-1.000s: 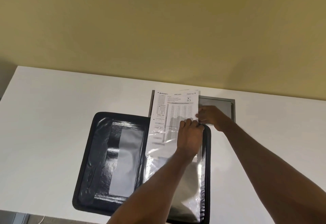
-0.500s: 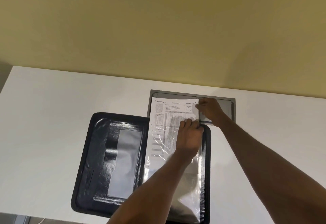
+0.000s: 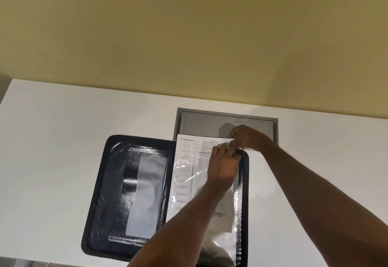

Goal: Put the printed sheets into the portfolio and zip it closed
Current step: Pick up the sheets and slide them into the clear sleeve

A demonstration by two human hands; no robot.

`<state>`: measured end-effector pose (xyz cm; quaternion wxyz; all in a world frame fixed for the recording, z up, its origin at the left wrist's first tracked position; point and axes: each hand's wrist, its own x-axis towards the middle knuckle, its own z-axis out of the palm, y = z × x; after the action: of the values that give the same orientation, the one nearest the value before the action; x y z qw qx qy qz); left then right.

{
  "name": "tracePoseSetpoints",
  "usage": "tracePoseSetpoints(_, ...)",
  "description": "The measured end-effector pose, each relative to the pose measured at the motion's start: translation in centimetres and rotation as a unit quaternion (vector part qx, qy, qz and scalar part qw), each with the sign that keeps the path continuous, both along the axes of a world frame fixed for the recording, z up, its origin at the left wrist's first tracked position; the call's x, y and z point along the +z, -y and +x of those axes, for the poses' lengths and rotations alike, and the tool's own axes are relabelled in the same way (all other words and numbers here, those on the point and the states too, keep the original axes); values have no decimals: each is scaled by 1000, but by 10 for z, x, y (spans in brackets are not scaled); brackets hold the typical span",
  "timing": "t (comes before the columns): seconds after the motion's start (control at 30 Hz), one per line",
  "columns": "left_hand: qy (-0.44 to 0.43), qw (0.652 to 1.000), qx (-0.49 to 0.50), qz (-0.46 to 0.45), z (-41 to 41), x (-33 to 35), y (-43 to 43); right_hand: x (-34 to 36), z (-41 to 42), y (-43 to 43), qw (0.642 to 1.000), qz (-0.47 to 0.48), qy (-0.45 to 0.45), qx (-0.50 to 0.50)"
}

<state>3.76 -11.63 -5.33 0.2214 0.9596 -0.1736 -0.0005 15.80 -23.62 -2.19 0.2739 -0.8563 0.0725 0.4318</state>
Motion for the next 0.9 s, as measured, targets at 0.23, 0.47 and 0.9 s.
tracePoseSetpoints(0.23,3,1000,9,12,-1,-2,-2,4,1,-38,986,-3,120,111)
tracePoseSetpoints(0.47,-10,999,15,-43,3,1,-2,12,-13,-59,985,-43,67,153)
tracePoseSetpoints(0.9,-71,995,26,-63,1,-5,0,10,-26,-70,986,-93,-38,134)
